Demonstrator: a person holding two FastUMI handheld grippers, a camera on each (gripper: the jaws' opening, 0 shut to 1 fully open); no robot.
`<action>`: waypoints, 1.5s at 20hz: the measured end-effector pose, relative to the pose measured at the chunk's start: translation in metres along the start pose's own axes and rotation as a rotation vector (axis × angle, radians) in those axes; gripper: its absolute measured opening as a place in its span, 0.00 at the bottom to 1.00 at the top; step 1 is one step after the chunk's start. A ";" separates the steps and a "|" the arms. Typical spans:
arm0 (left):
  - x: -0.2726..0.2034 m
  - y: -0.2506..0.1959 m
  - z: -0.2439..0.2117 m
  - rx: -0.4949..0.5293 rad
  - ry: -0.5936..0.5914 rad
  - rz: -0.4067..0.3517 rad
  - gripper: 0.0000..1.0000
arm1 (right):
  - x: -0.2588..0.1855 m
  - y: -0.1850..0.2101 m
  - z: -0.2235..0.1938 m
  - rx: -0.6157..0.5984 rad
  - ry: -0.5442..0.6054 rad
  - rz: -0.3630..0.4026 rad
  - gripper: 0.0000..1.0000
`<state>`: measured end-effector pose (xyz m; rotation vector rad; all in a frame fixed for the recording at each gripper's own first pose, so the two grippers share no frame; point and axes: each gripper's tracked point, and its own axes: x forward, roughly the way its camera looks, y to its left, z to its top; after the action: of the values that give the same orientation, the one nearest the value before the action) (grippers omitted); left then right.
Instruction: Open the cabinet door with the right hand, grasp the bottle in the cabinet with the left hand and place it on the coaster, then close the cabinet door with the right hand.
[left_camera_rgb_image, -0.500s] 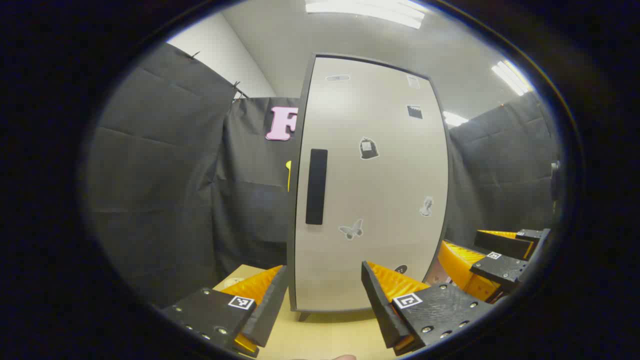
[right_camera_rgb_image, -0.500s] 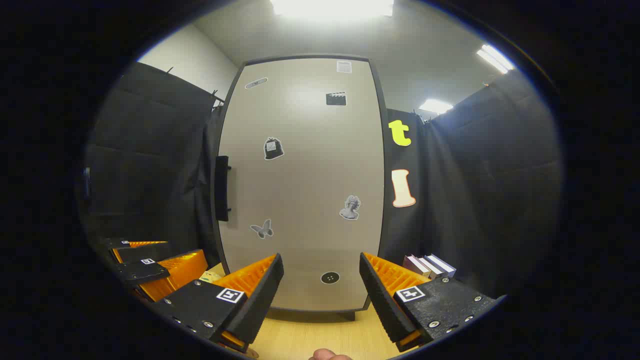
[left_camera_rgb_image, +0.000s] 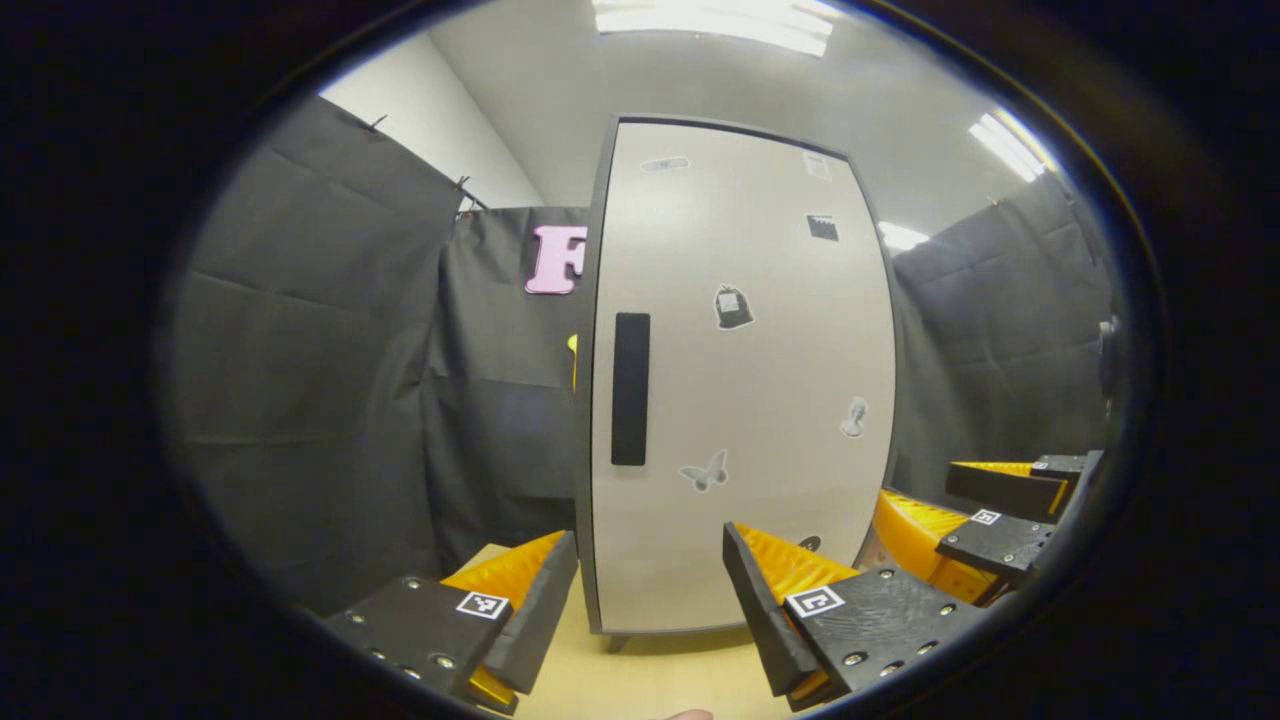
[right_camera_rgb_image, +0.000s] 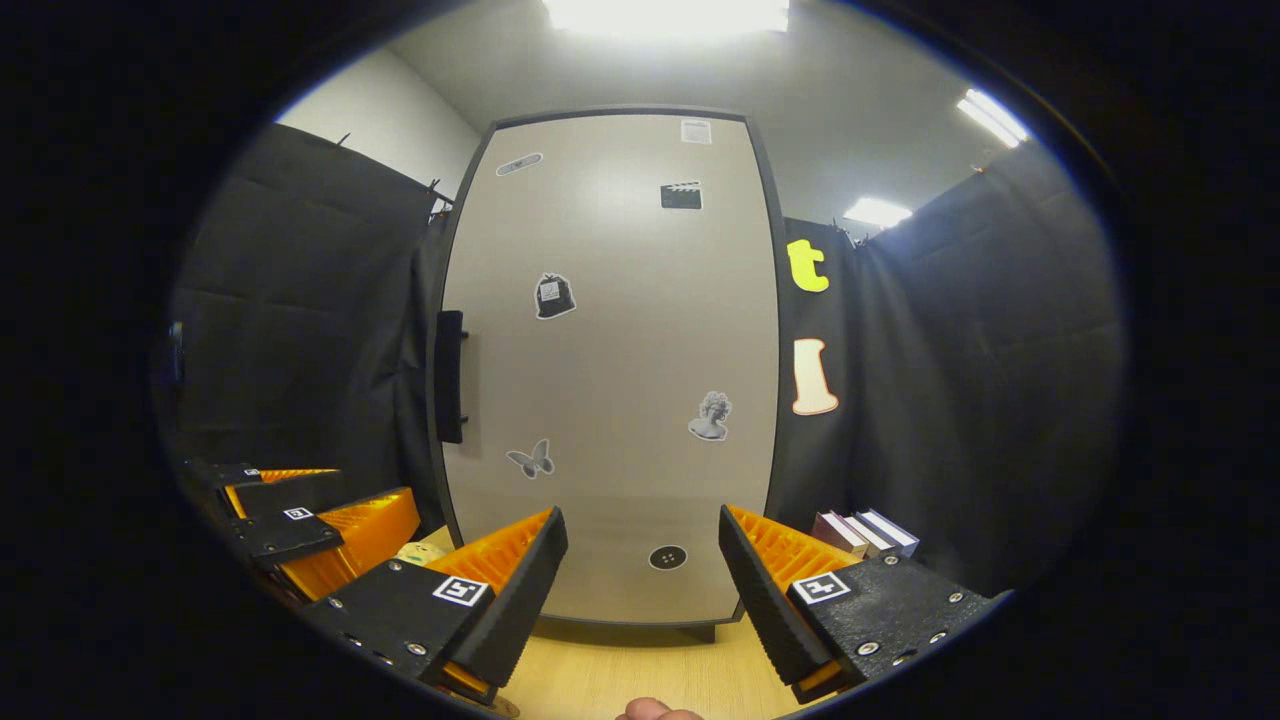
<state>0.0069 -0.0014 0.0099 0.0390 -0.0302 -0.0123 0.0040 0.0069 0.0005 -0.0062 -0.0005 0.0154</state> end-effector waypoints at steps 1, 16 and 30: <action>0.000 0.000 0.000 -0.001 0.000 -0.001 0.85 | 0.001 0.001 0.000 0.001 -0.001 0.001 0.94; -0.005 0.000 0.001 -0.005 0.001 -0.005 0.84 | 0.001 0.008 0.004 0.008 -0.004 0.042 0.95; -0.019 0.009 -0.006 0.020 0.014 0.018 0.84 | 0.025 0.009 0.006 0.009 0.013 0.050 0.94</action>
<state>-0.0114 0.0081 0.0037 0.0590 -0.0170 0.0067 0.0284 0.0160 0.0062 0.0028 0.0130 0.0657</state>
